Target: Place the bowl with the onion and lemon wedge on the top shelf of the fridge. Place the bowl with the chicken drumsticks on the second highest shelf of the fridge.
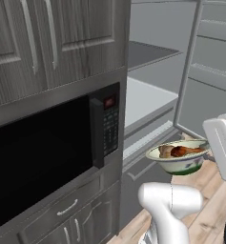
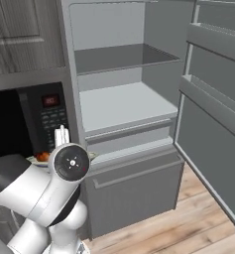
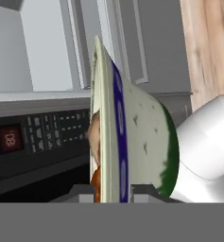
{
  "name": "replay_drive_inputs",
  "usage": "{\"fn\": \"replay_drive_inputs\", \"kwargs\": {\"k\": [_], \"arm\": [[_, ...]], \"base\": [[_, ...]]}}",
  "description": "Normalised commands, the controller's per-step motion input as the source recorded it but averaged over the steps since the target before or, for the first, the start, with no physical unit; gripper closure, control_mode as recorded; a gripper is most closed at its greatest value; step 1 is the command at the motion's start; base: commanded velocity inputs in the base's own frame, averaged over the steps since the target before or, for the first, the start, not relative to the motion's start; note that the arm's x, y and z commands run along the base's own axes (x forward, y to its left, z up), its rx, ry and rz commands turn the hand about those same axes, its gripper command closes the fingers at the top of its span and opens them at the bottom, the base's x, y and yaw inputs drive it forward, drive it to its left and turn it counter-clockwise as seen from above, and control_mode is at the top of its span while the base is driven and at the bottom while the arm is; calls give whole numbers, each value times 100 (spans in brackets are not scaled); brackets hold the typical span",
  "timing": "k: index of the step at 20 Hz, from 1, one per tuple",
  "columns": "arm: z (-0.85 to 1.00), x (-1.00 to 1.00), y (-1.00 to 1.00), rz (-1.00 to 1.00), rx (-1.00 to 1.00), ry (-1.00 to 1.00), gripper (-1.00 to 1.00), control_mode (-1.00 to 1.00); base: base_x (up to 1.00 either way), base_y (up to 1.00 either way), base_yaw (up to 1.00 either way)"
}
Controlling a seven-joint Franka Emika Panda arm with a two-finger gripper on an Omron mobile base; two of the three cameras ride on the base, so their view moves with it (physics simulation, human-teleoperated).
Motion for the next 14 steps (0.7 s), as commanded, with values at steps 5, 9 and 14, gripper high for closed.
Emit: {"fn": "replay_drive_inputs", "kwargs": {"k": [5, 9, 14], "arm": [[0, 0, 0, 0, 0, 0, 100, 100], [0, 0, 0, 0, 0, 0, 100, 100], [0, 0, 0, 0, 0, 0, 100, 100]], "base": [[0, -31, 0], [0, -27, 0], [0, -8, 0]]}}
